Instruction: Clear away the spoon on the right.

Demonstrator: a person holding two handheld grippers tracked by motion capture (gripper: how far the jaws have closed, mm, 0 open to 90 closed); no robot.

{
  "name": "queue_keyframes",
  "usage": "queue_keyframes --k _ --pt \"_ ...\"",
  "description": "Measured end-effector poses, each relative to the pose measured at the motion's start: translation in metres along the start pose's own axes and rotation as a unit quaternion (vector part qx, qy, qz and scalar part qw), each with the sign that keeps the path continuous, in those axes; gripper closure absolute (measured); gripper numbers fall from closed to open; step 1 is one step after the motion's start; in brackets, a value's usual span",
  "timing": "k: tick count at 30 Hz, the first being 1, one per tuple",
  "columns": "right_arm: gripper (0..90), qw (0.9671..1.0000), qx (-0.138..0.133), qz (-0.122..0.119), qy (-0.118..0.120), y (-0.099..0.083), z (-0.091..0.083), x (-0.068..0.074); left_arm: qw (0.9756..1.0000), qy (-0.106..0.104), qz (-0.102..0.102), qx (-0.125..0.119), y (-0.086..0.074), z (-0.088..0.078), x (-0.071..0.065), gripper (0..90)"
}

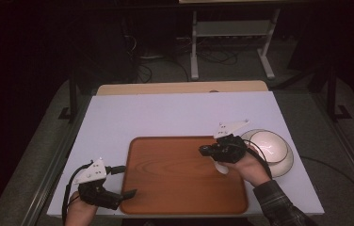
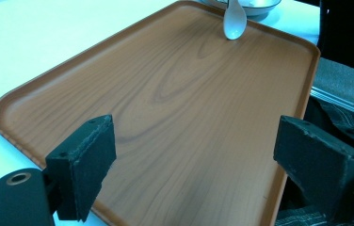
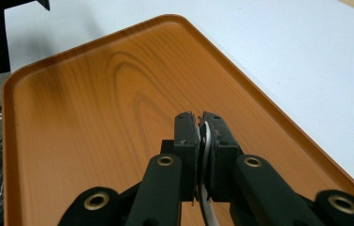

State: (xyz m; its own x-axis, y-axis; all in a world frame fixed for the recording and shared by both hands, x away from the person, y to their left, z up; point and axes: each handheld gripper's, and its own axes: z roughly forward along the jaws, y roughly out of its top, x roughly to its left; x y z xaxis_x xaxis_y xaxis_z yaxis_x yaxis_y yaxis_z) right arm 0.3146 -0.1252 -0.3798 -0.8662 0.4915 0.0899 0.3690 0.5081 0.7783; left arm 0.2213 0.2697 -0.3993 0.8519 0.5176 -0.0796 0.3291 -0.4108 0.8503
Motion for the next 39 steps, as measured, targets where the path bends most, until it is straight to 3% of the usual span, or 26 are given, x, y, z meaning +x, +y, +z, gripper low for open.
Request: queue_keyframes --k 17,26,39 --pt "84.0 0.9989 0.044 -0.003 0.013 0.003 0.038 -0.005 1.0 -0.001 0.002 -0.002 0.0 0.0 -0.001 13.0" --pt "83.7 0.9967 0.079 -0.019 0.001 0.0 0.057 -0.004 1.0 0.0 0.002 -0.001 0.0 0.0 -0.001 13.1" --pt "82.1 0.993 0.11 -0.041 -0.014 -0.005 0.068 -0.001 1.0 0.0 0.002 0.0 0.0 0.0 -0.001 13.1"
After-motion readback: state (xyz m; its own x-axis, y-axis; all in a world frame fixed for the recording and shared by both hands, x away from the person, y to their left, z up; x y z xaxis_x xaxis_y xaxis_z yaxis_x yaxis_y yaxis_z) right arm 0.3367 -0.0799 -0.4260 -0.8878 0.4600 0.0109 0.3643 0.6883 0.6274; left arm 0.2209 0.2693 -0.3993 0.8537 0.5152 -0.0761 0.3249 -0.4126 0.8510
